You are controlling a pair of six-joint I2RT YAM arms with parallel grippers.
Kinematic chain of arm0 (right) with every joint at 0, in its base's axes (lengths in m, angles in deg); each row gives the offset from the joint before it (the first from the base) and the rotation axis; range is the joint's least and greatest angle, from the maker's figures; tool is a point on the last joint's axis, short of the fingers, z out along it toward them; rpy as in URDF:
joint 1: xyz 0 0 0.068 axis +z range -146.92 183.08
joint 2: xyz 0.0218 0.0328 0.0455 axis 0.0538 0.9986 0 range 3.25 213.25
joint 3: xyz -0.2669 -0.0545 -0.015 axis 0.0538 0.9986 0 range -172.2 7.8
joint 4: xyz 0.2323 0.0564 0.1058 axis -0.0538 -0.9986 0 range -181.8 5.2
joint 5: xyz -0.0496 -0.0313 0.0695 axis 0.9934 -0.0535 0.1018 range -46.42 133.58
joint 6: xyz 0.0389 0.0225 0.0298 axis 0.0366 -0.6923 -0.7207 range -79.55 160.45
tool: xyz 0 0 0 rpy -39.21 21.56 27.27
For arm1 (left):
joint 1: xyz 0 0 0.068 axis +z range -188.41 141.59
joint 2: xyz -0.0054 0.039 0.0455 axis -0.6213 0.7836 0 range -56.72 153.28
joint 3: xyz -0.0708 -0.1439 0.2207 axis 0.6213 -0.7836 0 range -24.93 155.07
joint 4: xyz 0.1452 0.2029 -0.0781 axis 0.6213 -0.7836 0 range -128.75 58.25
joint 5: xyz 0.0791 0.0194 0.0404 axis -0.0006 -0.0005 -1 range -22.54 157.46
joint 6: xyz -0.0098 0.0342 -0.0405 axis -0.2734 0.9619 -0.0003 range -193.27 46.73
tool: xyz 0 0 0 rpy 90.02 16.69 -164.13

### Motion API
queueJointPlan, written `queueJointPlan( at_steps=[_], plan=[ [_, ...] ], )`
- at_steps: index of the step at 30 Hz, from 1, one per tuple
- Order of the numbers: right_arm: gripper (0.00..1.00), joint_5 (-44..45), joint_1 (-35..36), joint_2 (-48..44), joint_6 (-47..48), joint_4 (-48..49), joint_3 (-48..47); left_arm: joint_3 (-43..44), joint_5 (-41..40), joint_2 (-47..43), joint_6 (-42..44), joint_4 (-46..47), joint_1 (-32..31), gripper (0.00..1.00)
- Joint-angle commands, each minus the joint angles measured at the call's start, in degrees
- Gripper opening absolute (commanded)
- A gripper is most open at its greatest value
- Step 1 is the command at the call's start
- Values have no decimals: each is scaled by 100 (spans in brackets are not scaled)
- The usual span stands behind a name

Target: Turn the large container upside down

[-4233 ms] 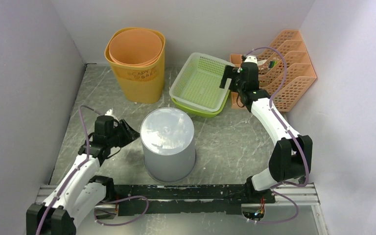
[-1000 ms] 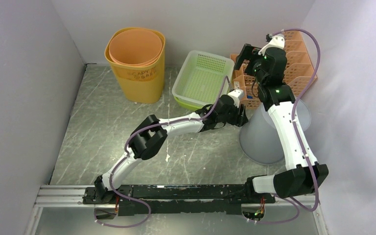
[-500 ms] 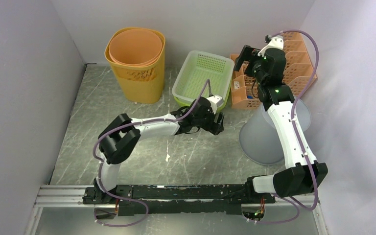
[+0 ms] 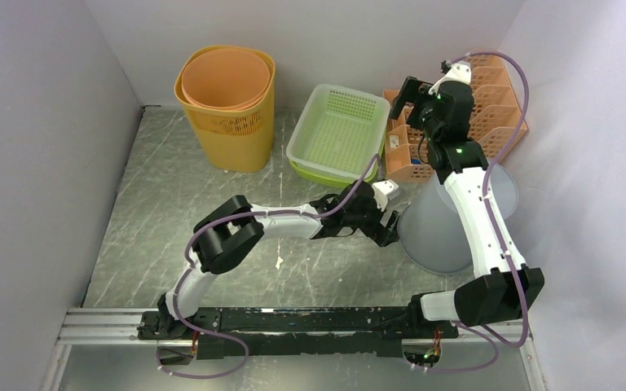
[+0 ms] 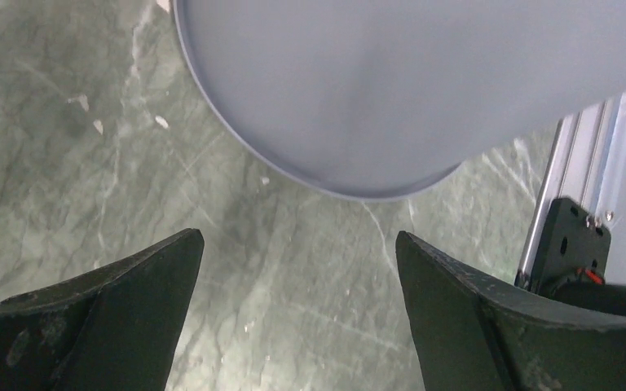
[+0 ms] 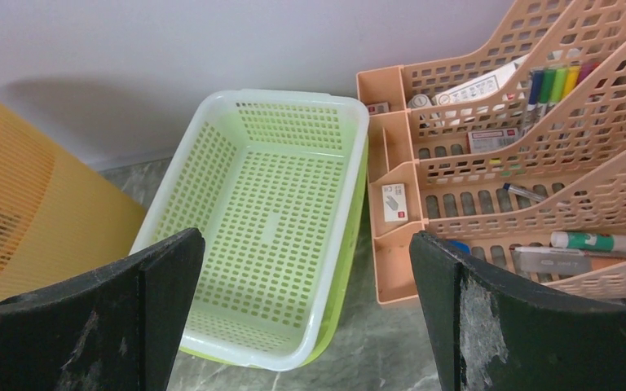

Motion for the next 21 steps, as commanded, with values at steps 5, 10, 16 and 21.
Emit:
queueJointPlan(
  at_steps=[5,10,16,21],
  plan=[
    [100,329,-102,-223,-81,182,-96,740,-225,626,-533,1724,-47,100],
    [100,391,-129,-232,-63,176,-93,1418,-75,1115,-799,1800,-47,100],
    [100,563,-167,-292,-10,175,-60,2395,284,1703,-853,1487,-56,100],
    [100,519,-222,-312,38,138,-99,2357,315,1537,-488,959,-24,100]
  ],
)
